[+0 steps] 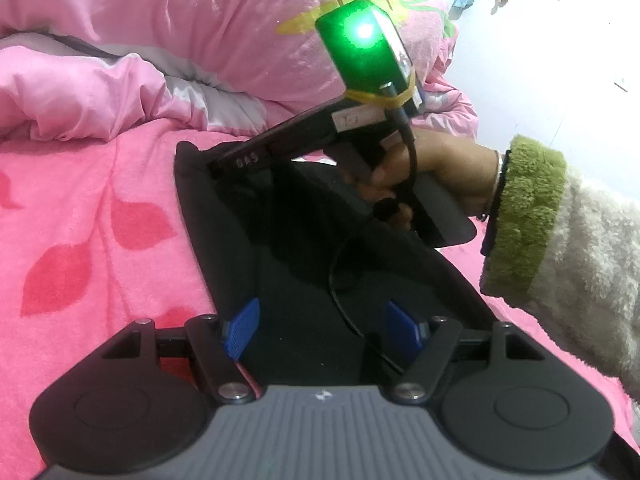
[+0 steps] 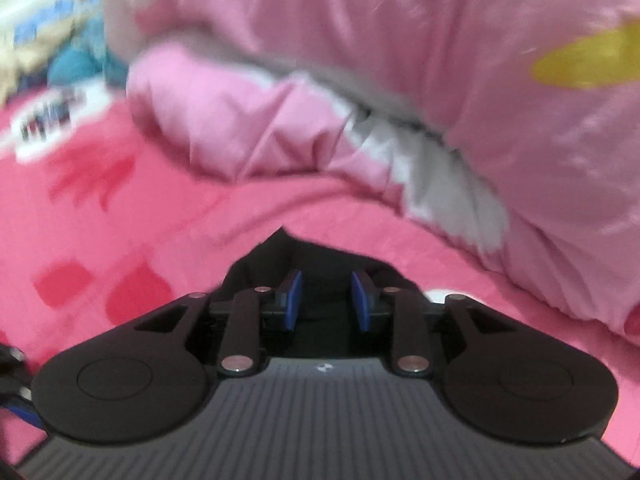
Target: Fold clothes
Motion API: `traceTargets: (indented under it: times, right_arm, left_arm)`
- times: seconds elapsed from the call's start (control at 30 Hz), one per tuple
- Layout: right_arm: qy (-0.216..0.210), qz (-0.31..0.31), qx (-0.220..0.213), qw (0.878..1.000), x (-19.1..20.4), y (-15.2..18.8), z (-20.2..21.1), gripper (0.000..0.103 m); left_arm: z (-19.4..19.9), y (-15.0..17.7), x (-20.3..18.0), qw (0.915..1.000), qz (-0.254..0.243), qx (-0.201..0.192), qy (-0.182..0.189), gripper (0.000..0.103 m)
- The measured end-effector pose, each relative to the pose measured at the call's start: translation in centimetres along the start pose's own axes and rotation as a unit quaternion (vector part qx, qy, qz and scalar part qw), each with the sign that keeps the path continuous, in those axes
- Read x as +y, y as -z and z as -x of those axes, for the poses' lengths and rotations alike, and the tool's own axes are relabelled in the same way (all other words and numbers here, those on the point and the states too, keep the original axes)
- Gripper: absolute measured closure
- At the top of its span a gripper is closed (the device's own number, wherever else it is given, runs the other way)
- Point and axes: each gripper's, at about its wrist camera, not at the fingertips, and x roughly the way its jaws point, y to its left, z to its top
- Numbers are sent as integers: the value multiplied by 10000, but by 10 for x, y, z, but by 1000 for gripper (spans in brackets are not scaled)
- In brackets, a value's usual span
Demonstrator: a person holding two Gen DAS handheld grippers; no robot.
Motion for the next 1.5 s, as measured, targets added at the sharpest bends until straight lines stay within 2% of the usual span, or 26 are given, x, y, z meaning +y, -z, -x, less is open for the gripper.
traceTargets:
  times: [0.07, 0.2, 0.27, 0.4, 0.53, 0.6, 0.63, 0.67, 0.73, 0.87, 1.0, 1.1, 1.17, 1.27, 1.33, 1.4, 1.47, 1.5]
  right_arm:
    - [92, 279, 158, 9994, 7, 3, -9, 77]
    - [11, 337, 192, 9992, 9, 1, 0, 74]
    - [6, 259, 130, 9996, 7, 1, 6, 61]
    - [-4, 109, 97, 9999, 2, 2, 10, 57]
    - [59, -21, 312, 9995, -1, 7, -2, 57]
    - [52, -125, 329, 9994, -1, 9, -5, 59]
    - [51, -175, 299, 9994, -1, 9, -6, 69]
    - [44, -222, 242, 9995, -1, 8, -4, 87]
    - [26, -453, 33, 9990, -7, 6, 2, 98]
    - [-114, -1063, -425, 9934, -25, 3, 12, 100]
    - [-360, -1702, -746, 9819, -40, 4, 12, 100]
    - [-355, -1996, -804, 9759, -45, 5, 4, 100]
    - [-136, -2140, -729, 9740, -47, 5, -6, 97]
    - [-143, -2627, -647, 9626, -61, 6, -11, 97]
    - [-219, -2754, -904, 9568, -67, 7, 5, 97]
    - [-467, -2732, -1065, 9549, -68, 6, 27, 96]
    - [-853, -2416, -948, 9620, -60, 4, 40, 96]
    - [-950, -2215, -739, 9677, -53, 4, 36, 96]
  left_arm:
    - [0, 0, 0, 10000, 3, 0, 2, 31]
    - [0, 0, 0, 10000, 9, -1, 6, 31]
    - [0, 0, 0, 10000, 12, -1, 8, 31]
    - [0, 0, 0, 10000, 17, -1, 11, 31]
    - [1, 0, 0, 10000, 28, -4, 2, 31]
    - [1, 0, 0, 10000, 32, -7, 1, 30]
    - [1, 0, 0, 10000, 33, -8, 1, 30]
    - [1, -1, -1, 10000, 34, -11, -1, 30]
    - [1, -1, -1, 10000, 34, -13, -9, 30]
    - [2, -1, -2, 10000, 34, -15, -16, 30]
    - [2, -1, -2, 10000, 29, -16, -22, 30]
    - [2, -1, -2, 10000, 42, -19, -18, 30]
    - [2, -1, -1, 10000, 70, -22, -2, 30]
    - [2, -2, -1, 10000, 82, -25, 0, 30]
    - [2, -2, -1, 10000, 79, -26, -12, 30]
    - [2, -2, -2, 10000, 76, -27, -22, 30]
    - [2, -2, -2, 10000, 78, -29, -25, 30]
    - [2, -1, -2, 10000, 82, -31, -25, 30]
